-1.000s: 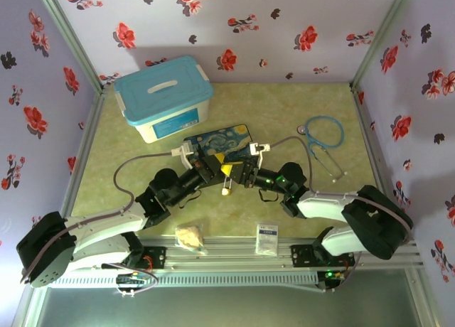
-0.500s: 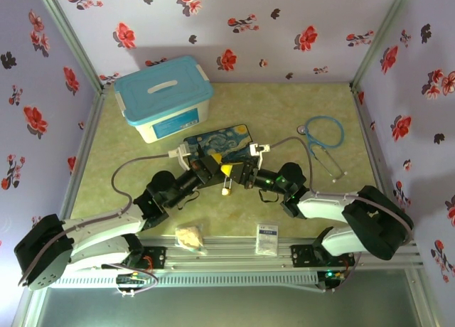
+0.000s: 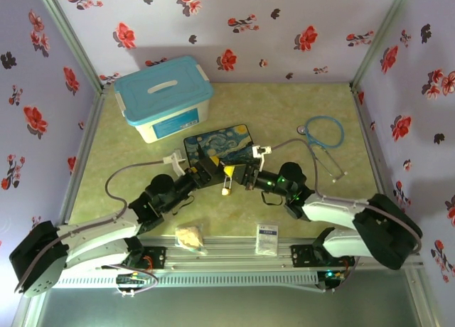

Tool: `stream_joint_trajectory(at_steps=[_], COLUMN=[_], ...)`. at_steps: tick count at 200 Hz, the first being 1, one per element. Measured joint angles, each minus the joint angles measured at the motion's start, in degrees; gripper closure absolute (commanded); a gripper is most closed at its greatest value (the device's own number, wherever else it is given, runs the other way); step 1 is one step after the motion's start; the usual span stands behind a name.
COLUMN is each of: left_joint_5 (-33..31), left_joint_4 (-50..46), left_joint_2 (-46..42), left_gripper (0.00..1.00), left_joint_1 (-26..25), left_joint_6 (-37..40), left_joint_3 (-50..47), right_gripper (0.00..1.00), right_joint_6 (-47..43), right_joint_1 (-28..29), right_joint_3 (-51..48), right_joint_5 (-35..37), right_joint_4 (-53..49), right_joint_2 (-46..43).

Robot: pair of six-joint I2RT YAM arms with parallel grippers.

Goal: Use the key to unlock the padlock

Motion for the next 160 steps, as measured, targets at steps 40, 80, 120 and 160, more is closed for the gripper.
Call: stream_joint_trajectory(at_steps=[40,80,120,160], left_joint_5=[-0.94,6.08,9.99,11.45], left_joint_4=[-23.37,-29.29,-30.84,-30.80], left_joint_2=[2.62,14.08,19.69,26.56], left_gripper=[0.01,0.16,0.22,0.18], left_joint_1=[0.00,-0.24,-0.46,-0.39], left_joint_6=[6.67,14.19,17.44,21.27], left_joint_3=[12.33,18.14,17.03,17.09], right_gripper=[1.00,1.00,1.00,1.00], right_joint_6=[-9.86,-14.49,-15.80,-17.05], right_joint_1=[-0.09,-1.73,-1.99,-1.99], right_joint_3=[5.70,7.39,6.21,5.40], right_joint_5=[10.45,17.20,20.11,20.59], right_joint_4=[-30.49,-47.63,-54.80,-57.86], right_joint_2=[-6.80,-8.35,-9.92,-11.56])
